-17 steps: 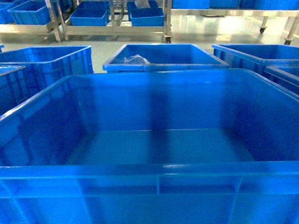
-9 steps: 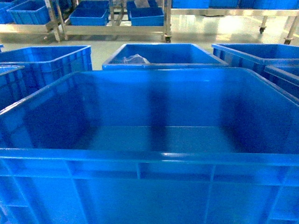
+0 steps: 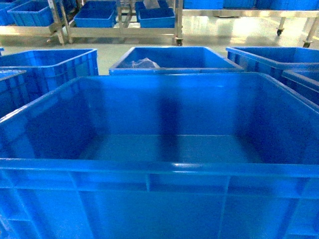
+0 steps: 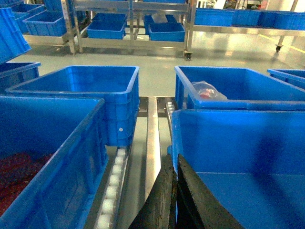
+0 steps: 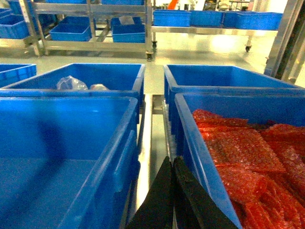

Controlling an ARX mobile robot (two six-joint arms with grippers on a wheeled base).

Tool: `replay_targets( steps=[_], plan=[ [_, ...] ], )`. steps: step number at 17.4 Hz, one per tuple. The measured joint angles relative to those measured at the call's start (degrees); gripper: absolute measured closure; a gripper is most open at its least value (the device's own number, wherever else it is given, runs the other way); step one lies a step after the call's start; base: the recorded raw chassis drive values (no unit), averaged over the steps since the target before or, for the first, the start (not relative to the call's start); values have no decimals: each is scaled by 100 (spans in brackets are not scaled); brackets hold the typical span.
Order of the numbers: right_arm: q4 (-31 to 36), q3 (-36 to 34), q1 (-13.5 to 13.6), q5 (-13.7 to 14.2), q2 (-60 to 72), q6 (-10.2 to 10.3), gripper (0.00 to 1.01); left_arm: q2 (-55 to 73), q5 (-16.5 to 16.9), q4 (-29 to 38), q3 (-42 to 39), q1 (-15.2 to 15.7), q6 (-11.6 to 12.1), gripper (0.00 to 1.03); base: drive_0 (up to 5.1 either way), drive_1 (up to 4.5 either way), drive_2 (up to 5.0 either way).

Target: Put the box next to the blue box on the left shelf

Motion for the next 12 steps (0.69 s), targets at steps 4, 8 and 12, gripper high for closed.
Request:
replay_targets(
  steps=[4, 8, 12],
  plan=[
    [-590, -332, 17, -42, -903, -2, 100, -852, 2, -345, -529, 0, 4, 102, 0, 0, 0],
    [-942, -584, 17, -48, -1576, -7, 100, -1725, 4, -881, -859, 0, 4, 102, 0, 0, 0],
    [-1709, -584, 17, -48, -2402, -7, 100, -2315, 4, -1185, -1113, 0, 4, 102, 0, 0, 0]
  ],
)
